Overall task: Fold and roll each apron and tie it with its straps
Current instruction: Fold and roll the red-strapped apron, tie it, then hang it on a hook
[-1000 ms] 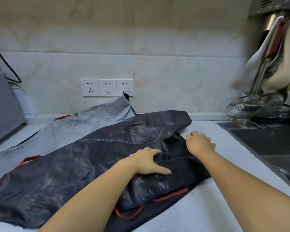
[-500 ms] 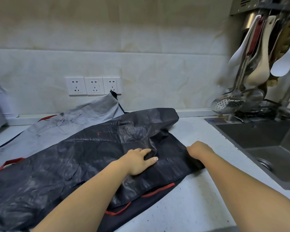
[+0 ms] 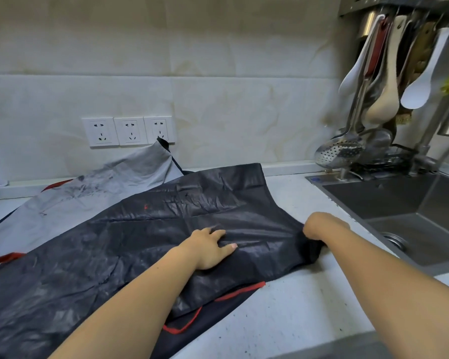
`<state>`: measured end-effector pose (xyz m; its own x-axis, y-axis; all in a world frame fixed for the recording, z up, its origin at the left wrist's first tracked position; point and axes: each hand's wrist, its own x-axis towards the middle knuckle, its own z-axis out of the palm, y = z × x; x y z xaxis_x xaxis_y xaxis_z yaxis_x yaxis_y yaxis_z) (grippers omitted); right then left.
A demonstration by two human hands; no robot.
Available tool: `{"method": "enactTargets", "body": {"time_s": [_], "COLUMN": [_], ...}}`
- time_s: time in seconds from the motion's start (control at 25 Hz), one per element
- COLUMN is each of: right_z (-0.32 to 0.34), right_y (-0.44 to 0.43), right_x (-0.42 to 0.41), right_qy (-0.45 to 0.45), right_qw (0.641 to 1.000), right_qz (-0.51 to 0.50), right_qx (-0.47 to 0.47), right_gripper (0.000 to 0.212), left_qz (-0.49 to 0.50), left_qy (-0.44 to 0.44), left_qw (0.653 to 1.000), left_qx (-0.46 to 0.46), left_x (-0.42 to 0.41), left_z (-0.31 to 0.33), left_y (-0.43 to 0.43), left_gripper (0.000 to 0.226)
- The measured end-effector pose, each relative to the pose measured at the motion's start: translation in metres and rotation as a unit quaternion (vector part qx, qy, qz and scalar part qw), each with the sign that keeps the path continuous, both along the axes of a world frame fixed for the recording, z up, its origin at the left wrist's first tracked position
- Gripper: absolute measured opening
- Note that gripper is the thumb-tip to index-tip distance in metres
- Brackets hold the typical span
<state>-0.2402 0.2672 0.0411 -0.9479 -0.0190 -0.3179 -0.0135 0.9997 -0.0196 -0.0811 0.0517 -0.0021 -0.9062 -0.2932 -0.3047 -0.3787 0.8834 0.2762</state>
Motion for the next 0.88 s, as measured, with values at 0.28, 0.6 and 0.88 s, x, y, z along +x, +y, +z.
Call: {"method": "enactTargets", "body": {"time_s": [0.28, 0.6, 0.88], "right_z": [-0.023, -0.012, -0.014], "right_y": [-0.011, -0.023, -0.055], "right_x": [-0.004, 0.002, 0.077], "right_qy": [0.162, 0.144, 0.502], "right_qw": [0.98, 0.944, 0.735], "right_qz": [0.094, 0.176, 0.364], "right_qx": [-0.071, -0.237, -0.273], "right_gripper": [0.025, 0.018, 0.024], "left_qz": [-0.156, -0.138, 0.068], "left_qy": [0.053, 0.002, 0.106], "left_qw": [0.986, 0.988, 0.986], "left_qx": [0.035, 0.07, -0.109], "left_x": [0.007, -0.003, -0.024], "left_z": [0.014, 0.042, 0.037], "left_y": [0.046, 0.036, -0.001], "left_gripper": [0.081, 0.019, 0.031]}}
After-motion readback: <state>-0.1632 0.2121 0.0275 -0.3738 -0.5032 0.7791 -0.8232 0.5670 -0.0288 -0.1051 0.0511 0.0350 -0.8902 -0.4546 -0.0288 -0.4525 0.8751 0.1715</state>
